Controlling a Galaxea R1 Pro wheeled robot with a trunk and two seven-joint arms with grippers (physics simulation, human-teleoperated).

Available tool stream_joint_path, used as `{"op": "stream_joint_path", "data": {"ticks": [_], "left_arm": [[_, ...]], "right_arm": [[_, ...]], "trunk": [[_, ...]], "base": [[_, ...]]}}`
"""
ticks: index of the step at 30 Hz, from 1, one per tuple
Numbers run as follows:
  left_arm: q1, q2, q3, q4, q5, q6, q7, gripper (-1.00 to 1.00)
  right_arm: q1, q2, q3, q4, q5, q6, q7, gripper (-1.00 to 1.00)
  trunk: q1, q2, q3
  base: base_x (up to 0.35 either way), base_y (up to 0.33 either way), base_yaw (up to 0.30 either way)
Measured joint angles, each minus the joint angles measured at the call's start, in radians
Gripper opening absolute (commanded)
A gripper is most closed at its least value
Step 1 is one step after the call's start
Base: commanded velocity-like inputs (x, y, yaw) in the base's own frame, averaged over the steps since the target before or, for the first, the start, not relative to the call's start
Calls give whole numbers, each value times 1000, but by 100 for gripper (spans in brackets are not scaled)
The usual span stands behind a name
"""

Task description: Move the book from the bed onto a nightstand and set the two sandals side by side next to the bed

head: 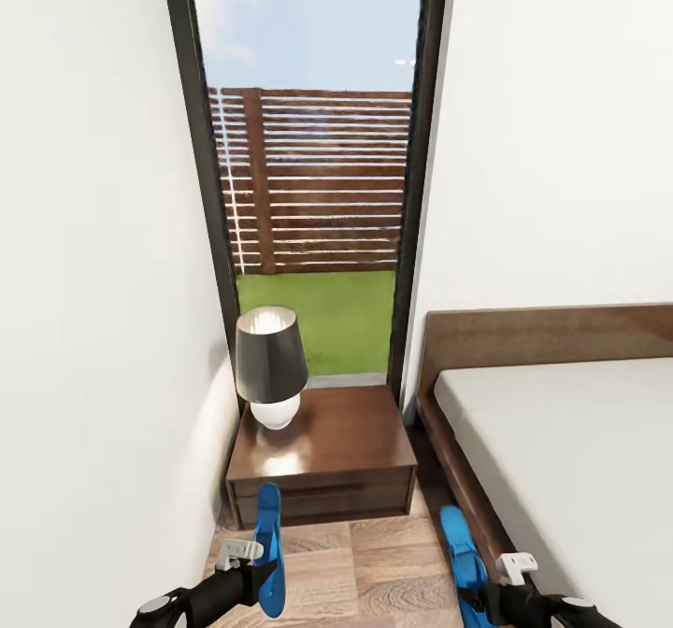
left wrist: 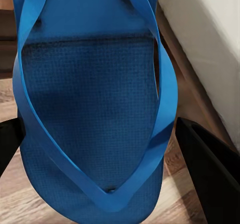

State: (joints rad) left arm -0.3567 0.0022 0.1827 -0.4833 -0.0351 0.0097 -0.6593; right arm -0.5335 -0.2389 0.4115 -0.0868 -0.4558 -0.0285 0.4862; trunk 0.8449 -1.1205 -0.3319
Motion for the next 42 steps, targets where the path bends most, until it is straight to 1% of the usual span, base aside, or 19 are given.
{"op": "stream_joint_path", "data": {"ticks": [25,42], "left_arm": [[0,0,0,0,0,0,0,-100],[0,0,0,-1,-1,0,0,-100]], "right_arm": [[0,0,0,-1,0,0,4,-100],[0,0,1,-2,1,0,6,-100]], "trunk": [[-96,175,78],[-161,294,132]], "base": [[0,0,-3],[0,0,-270]]}}
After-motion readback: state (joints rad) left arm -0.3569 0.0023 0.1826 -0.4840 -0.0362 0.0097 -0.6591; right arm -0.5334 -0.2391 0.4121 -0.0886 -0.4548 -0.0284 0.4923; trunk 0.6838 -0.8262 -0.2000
